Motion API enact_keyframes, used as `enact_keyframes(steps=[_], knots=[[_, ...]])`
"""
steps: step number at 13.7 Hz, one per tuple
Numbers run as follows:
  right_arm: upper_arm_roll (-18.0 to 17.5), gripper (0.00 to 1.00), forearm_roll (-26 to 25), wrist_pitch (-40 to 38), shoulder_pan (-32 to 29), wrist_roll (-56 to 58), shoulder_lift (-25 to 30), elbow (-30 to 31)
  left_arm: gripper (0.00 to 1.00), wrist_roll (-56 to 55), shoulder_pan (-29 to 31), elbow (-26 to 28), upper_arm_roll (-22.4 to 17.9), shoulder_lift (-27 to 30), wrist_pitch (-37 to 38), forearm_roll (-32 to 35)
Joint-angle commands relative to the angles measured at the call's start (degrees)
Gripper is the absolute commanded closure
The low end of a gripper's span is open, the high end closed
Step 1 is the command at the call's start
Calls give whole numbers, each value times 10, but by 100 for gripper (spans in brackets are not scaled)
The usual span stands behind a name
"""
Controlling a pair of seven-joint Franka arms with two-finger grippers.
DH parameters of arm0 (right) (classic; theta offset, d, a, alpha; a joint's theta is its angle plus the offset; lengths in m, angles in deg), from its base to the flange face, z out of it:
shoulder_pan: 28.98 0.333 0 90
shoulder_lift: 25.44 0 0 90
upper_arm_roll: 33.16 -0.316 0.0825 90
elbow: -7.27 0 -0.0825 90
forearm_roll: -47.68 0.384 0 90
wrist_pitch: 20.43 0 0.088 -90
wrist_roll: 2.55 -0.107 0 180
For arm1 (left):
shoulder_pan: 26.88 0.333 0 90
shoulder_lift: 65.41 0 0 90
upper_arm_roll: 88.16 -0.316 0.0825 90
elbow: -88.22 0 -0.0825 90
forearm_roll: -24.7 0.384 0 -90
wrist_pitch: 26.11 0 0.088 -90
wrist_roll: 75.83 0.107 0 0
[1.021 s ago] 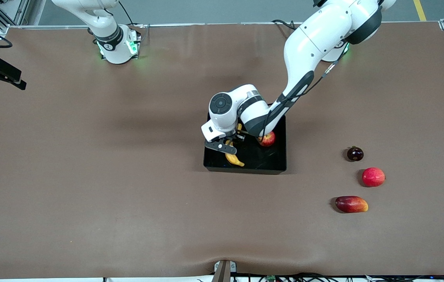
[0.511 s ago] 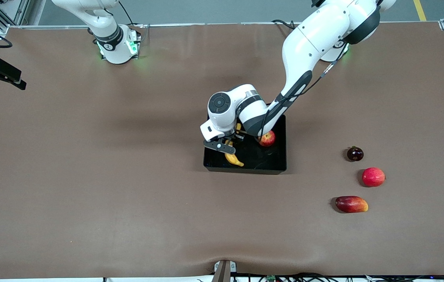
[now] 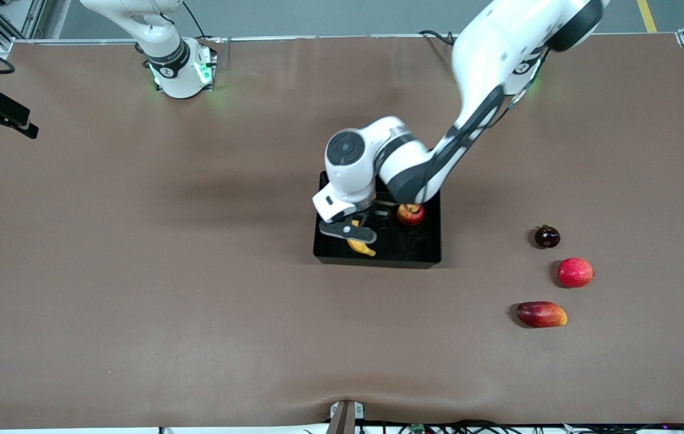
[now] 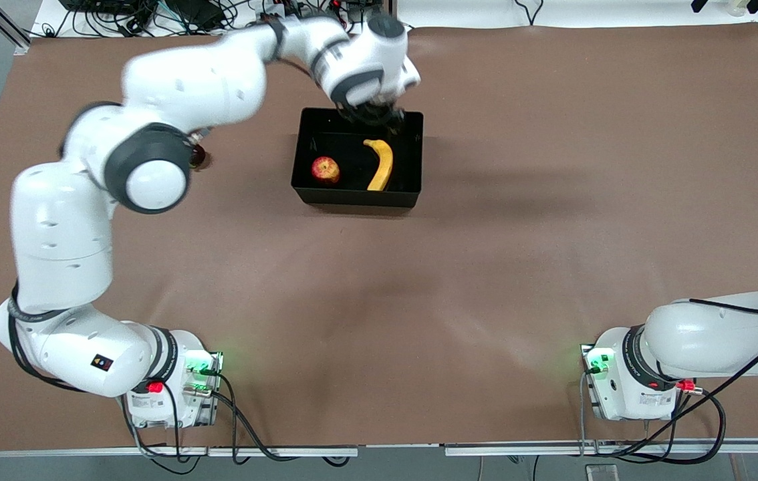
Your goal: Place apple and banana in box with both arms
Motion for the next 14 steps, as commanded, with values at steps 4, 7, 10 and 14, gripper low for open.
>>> enact_keyframes(steps=[4, 7, 10, 14], knots=[[-4, 0, 12, -2, -9, 0, 0, -4, 0, 36, 71, 27, -3, 169, 176, 13], [-4, 0, 12, -1, -9, 0, 0, -4, 0, 61, 114, 27, -2, 204, 216, -5], [-4, 0, 12, -1, -9, 0, -1, -3, 0, 61, 160, 28, -1, 243, 218, -71], [-4, 0, 12, -1, -10, 0, -1, -4, 0, 94, 209, 27, -1, 289, 239, -100]])
